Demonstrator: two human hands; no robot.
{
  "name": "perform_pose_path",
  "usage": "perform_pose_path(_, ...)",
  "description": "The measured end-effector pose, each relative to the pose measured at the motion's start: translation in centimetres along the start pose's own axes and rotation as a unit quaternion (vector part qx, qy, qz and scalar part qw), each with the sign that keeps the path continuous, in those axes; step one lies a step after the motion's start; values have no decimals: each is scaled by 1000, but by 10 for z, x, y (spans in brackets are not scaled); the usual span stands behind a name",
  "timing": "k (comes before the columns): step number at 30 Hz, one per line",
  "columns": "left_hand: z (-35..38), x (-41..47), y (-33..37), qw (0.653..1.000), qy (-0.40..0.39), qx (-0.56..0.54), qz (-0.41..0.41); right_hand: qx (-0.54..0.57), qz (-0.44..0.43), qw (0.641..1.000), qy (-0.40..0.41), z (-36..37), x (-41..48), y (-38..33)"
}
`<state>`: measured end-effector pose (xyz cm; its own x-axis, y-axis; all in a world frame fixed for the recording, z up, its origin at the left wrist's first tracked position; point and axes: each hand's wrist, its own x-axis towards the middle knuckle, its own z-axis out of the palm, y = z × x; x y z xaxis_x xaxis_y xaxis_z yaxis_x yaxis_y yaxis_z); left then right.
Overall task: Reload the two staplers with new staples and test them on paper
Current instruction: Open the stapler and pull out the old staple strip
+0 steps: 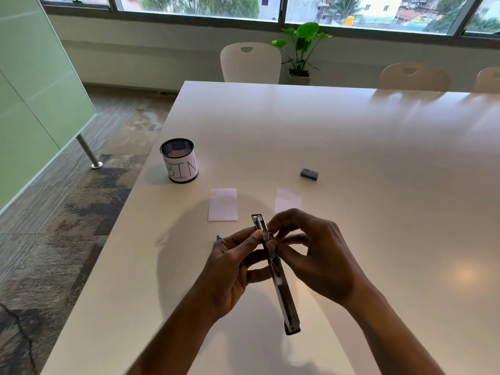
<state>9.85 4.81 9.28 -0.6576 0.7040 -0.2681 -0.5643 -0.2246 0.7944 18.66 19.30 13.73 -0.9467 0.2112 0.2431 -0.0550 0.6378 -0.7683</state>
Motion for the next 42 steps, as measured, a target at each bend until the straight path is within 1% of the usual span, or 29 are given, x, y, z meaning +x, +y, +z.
perform_pose_path(4, 0, 0, 1, 1000, 0, -3, -2, 8, -25, 1000, 8, 1, -7, -1)
perform_pose_path(8, -5, 0, 4, 1000, 15, -23, -10, -71, -96, 992, 43, 6, -17, -4)
perform_pose_path(11, -6, 0, 5, 1000, 8, -25, -13, -98, -118, 985, 75, 13, -28, -2)
perform_pose_path(13, -5, -1, 4, 1000, 2, -25, -15, -84, -117, 986, 81, 13, -31, -1)
perform_pose_path(14, -4, -2, 3, 1000, -2, -26, -17, -59, -112, 989, 77, 11, -31, -2)
perform_pose_path(17, -1, -4, 3, 999, -23, -25, -17, 32, -76, 994, 71, 5, -20, -1)
perform_pose_path(20, 2, -5, 2, 999, -37, -16, -12, 64, -32, 994, 82, 4, -6, 9)
perform_pose_path(23, 5, -6, 1, 999, -45, -19, -9, 23, -24, 997, 69, 5, 4, 17)
perform_pose_path(31, 3, -6, 2, 999, -36, -8, 0, -115, -89, 989, 41, 10, 10, 19)
perform_pose_path(36, 1, -5, 2, 999, -33, -2, 3, -120, -106, 986, 37, 9, 11, 15)
perform_pose_path(42, 0, -3, 0, 1000, -27, 5, -3, -113, -68, 991, 24, 9, 9, 13)
